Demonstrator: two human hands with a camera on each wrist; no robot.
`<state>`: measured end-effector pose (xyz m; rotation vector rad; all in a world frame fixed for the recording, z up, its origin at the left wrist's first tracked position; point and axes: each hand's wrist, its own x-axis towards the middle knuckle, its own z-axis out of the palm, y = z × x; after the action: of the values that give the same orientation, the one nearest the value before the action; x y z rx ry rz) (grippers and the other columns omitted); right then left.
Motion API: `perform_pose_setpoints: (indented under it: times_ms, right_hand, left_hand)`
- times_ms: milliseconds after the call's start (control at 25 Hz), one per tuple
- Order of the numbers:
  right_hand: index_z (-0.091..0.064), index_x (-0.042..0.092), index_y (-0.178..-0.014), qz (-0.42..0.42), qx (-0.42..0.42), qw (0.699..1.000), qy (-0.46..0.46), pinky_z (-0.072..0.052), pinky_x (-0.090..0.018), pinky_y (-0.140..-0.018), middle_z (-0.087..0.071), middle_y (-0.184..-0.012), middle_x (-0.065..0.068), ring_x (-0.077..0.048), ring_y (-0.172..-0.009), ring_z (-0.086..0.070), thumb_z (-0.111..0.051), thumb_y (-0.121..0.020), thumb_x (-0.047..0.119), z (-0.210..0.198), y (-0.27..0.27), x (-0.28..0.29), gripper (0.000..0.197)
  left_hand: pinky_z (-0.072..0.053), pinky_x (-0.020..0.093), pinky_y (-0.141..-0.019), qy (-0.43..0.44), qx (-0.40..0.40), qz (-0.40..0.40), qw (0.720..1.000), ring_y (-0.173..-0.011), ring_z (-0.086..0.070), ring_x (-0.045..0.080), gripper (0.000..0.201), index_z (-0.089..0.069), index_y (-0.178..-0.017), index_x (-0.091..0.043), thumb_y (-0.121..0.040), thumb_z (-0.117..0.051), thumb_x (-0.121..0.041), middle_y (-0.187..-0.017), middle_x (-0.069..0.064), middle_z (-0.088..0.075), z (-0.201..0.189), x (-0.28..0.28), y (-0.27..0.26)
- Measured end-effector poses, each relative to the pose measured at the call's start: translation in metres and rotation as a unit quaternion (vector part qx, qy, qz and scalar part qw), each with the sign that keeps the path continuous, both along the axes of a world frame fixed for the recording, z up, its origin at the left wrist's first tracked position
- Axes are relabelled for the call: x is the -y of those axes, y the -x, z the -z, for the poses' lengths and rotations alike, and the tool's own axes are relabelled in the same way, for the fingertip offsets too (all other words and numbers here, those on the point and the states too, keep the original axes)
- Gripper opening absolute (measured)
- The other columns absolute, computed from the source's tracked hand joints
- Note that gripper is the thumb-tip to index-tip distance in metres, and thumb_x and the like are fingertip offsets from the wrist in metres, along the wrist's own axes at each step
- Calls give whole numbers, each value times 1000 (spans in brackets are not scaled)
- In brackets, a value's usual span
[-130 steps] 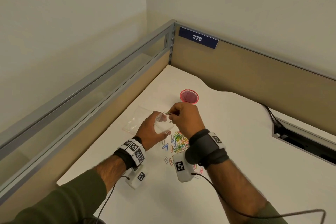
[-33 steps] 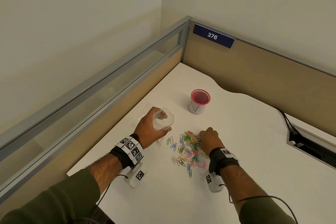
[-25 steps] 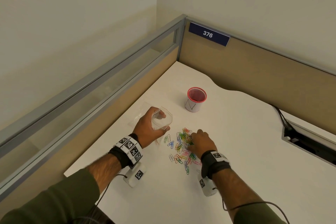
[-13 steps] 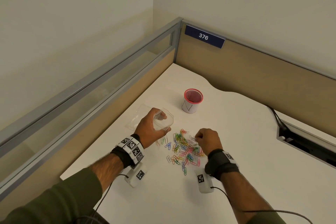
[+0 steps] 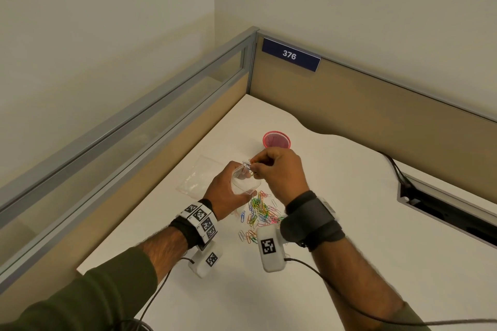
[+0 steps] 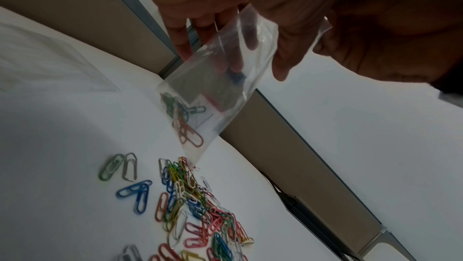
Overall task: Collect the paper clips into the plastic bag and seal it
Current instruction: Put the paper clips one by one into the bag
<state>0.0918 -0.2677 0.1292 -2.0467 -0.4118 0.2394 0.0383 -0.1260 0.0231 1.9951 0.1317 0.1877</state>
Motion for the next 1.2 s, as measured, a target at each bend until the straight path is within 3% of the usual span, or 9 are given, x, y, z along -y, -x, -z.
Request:
perform_pose_setpoints:
  times_ms: [200,400,480,560,640,720,920,1040,1200]
  right_hand:
    - [-73,11,-92,-41,53,991,119,-58,-30,-76,-72,-89,-2,-16,-79,-67,-66,-86,12,13,6,-20,9]
    - [-72,13,-95,6,74,996,39,-57,-21,-71,-69,-86,2,-12,-74,-67,-62,-89,7,6,-1,-1,13]
    - [-73,12,-95,31,65,995,67,-58,-25,-72,-70,-86,1,-14,-73,-68,-62,-88,7,25,-13,26,14]
    - [-73,11,-96,47,29,980,190,-56,-34,-84,-73,-97,-5,-21,-86,-68,-64,-85,9,67,-23,62,14]
    - [-70,11,-107,47,-44,936,345,-48,-34,-98,-67,-117,-9,-25,-107,-62,-63,-87,14,112,-20,96,21]
    - [-65,10,-116,51,-89,899,426,-43,-32,-102,-61,-126,-11,-26,-116,-57,-56,-92,16,146,-5,118,26]
    - [-66,9,-113,17,-69,918,389,-47,-32,-94,-57,-117,-14,-30,-108,-59,-48,-92,11,166,24,104,28]
    - [-64,14,-112,23,-88,937,336,-45,-27,-86,-58,-113,-7,-25,-104,-60,-66,-86,25,161,35,110,29]
    - [-53,18,-114,-1,-125,914,385,-40,-23,-80,-51,-112,-3,-20,-97,-55,-77,-77,30,159,60,127,45]
  left_hand:
    - [-55,22,-76,7,-5,-9,1000,-89,-66,1,48,-47,-107,-36,-75,-81,-30,-94,-17,-64,-1,-1,-2]
    - [-45,14,-87,8,10,-18,1000,-102,-59,-2,42,-52,-108,-23,-77,-81,-24,-102,-14,-62,-4,-5,4]
    - [-42,9,-86,18,6,-27,999,-103,-58,-5,42,-54,-108,-18,-77,-82,-22,-103,-12,-63,-6,-10,9]
    - [-41,6,-85,24,7,-38,999,-103,-58,-5,42,-54,-108,-17,-77,-82,-20,-103,-12,-63,-6,-18,15]
    - [-41,3,-84,35,11,-48,998,-106,-60,2,42,-55,-108,-16,-77,-83,-18,-104,-8,-65,-4,-27,21]
    - [-40,3,-86,42,14,-57,997,-107,-61,6,41,-55,-107,-15,-77,-83,-17,-105,-5,-66,-4,-31,27]
    - [-42,20,-95,48,7,-55,997,-109,-62,11,41,-54,-107,-16,-77,-82,-17,-106,-4,-65,-5,-26,33]
    - [-42,21,-96,53,8,-49,997,-111,-61,12,42,-54,-108,-17,-77,-82,-18,-107,-3,-65,-7,-22,33]
    - [-43,21,-95,53,13,-50,997,-110,-61,12,43,-54,-108,-16,-77,-83,-17,-106,-3,-65,-9,-21,35]
